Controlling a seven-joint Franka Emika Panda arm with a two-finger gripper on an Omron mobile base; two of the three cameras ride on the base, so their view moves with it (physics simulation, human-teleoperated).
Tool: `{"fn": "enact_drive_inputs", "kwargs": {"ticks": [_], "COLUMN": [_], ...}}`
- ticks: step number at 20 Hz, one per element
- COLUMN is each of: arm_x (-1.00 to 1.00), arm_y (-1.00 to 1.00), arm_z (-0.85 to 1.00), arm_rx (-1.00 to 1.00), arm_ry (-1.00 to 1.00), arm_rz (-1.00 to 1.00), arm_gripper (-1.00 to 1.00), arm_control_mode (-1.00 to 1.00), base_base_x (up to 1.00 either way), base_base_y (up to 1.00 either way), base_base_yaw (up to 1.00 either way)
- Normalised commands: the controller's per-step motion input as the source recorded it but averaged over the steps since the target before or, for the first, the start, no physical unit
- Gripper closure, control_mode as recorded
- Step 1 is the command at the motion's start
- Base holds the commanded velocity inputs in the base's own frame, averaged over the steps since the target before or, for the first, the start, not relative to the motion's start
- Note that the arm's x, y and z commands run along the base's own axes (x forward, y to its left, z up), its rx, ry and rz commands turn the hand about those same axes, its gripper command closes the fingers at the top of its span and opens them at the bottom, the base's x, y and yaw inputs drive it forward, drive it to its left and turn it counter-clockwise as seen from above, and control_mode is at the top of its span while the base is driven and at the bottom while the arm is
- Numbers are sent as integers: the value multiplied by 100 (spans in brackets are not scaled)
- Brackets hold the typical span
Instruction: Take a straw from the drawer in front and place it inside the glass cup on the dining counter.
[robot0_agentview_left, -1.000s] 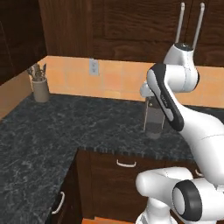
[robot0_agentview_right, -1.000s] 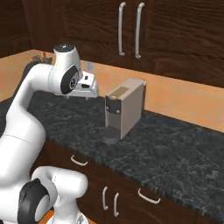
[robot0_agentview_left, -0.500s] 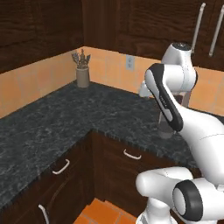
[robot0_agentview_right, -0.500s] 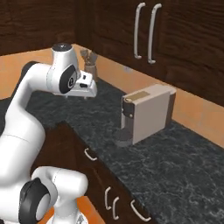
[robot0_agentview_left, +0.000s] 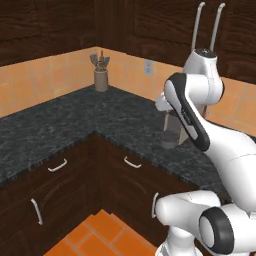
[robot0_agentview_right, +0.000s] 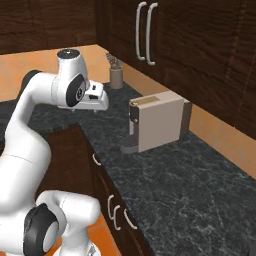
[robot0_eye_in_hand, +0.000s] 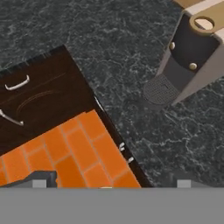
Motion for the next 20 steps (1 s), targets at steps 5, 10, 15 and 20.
{"fn": "enact_drive_inputs", "kwargs": {"ticks": [5, 10, 15, 20], "arm_x": [0, 21, 34, 56], "arm_y": [45, 92, 78, 49], "arm_z": [-15, -50, -67, -75], "arm_rx": [-20, -42, -47, -48], "arm_ry": [-19, -19, -15, -7], "arm_rz": [8, 0, 0, 0], "arm_gripper": [-100, -100, -100, -100], "arm_control_mode": [-100, -100, -100, -100], "base_base_x": [0, 0, 0, 0], "base_base_y": [0, 0, 0, 0], "base_base_yaw": [0, 0, 0, 0]}}
